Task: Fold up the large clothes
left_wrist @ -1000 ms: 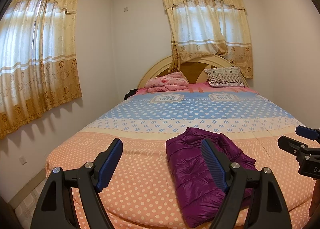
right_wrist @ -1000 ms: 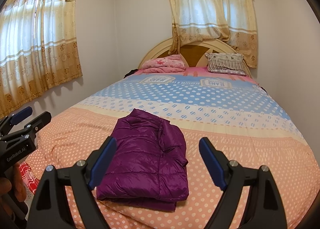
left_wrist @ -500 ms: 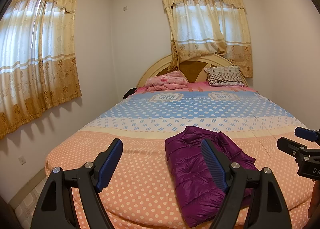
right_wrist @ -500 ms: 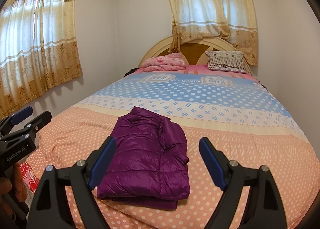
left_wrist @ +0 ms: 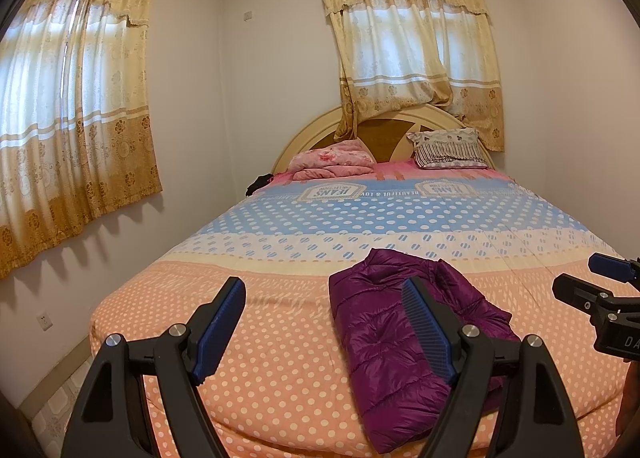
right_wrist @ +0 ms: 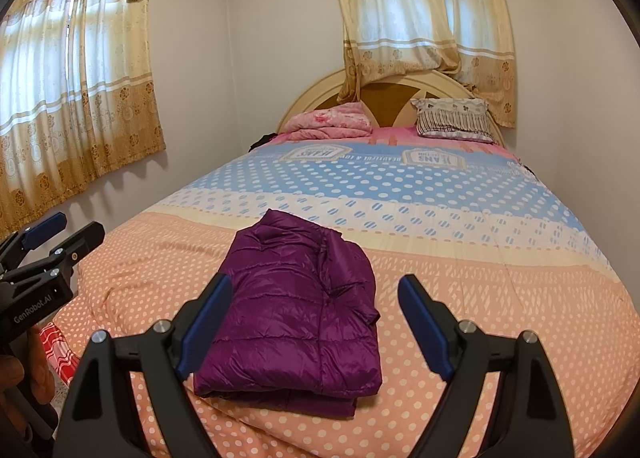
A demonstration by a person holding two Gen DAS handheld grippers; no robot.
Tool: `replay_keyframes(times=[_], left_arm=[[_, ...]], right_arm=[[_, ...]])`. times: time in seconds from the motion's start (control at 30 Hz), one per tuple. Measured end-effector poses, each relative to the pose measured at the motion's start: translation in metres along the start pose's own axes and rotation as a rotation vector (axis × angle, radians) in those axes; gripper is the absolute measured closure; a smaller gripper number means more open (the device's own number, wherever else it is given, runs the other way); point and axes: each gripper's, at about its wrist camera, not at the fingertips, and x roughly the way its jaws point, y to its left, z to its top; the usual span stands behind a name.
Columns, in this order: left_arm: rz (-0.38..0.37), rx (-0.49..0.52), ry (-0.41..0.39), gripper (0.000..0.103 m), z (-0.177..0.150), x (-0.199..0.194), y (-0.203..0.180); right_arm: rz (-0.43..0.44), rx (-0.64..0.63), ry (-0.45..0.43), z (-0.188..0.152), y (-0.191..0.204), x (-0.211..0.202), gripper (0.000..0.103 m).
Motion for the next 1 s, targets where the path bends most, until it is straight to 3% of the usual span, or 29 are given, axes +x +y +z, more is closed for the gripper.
replay_keyframes(times=[0.43,1.0], left_arm=[[-0.016,-0.009,0.022,0.022,-0.0027,0.0061,0.0073],[0.023,0.028,0.034,0.022,-0.0060,0.0105,0.0053]], right_arm=[[0.000,0.001,0.003,-0.0007,0.0001,0.0014,0.016],[0.010,-0.008,0.010,-0.0059,0.0011,0.0056,0.016]])
